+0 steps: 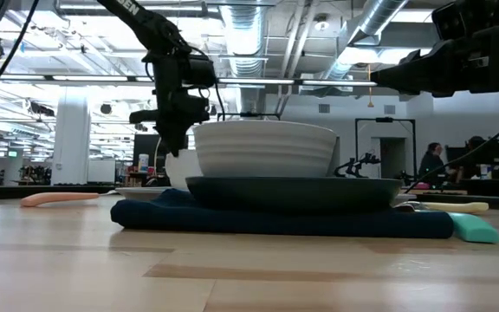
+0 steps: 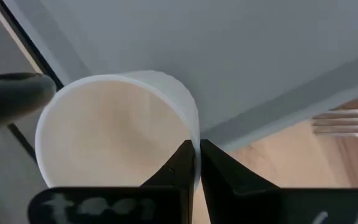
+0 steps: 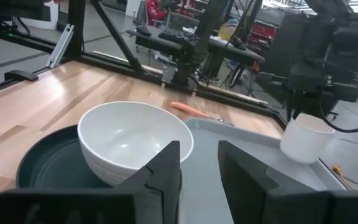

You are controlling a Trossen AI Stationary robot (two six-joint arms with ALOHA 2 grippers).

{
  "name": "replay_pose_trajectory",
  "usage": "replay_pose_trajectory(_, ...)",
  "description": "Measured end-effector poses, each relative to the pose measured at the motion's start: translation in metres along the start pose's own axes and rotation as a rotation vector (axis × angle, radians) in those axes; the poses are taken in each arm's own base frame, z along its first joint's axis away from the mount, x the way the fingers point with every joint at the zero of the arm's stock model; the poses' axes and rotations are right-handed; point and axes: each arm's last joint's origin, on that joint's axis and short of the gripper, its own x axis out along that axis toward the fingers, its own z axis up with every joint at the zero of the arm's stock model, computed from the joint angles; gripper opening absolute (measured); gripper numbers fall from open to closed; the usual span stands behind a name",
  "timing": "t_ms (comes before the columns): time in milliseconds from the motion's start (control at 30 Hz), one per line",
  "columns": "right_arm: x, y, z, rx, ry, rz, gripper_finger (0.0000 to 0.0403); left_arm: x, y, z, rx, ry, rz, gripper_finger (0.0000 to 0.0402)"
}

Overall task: Set up tray
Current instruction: Put the white mug on the gray tray

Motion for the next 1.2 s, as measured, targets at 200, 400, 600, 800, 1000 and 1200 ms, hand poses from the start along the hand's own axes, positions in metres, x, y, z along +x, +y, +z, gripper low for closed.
replay_pose_trajectory(200, 0.0000, 0.0000, -0.0001, 0.000, 0.001, 0.001, 0.0102, 0.0013, -0.0008, -0.0003, 0.001, 0.009, 0.000, 0.0006)
replay_pose_trajectory(400, 0.0000, 0.0000, -0.0001, 0.000, 0.001, 0.001, 0.0102, 0.0014, -0.0013, 0.0005, -0.002, 0.006, -0.002, 0.0006)
replay_pose_trajectory(600, 0.0000, 0.0000, -0.0001, 0.000, 0.001, 0.000, 0.0102, 0.0014, -0.0015, 0.0009, -0.007, 0.002, -0.004, 0.0008)
replay_pose_trajectory(800, 0.0000, 0.0000, -0.0001, 0.000, 0.001, 0.000, 0.0102, 0.0014, -0.0014, 0.0009, -0.034, 0.003, -0.003, 0.0011)
replay_pose_trajectory(1000, 0.0000, 0.0000, -0.0001, 0.000, 0.001, 0.000, 0.0102, 0.0016, -0.0010, 0.0008, -0.048, 0.003, 0.003, 0.0011)
replay_pose_trajectory(1200, 0.0000, 0.0000, -0.0001, 0.000, 0.001, 0.000, 0.0102, 0.0016, 0.0010, 0.0012, -0.072, 0.001, 0.024, 0.0011)
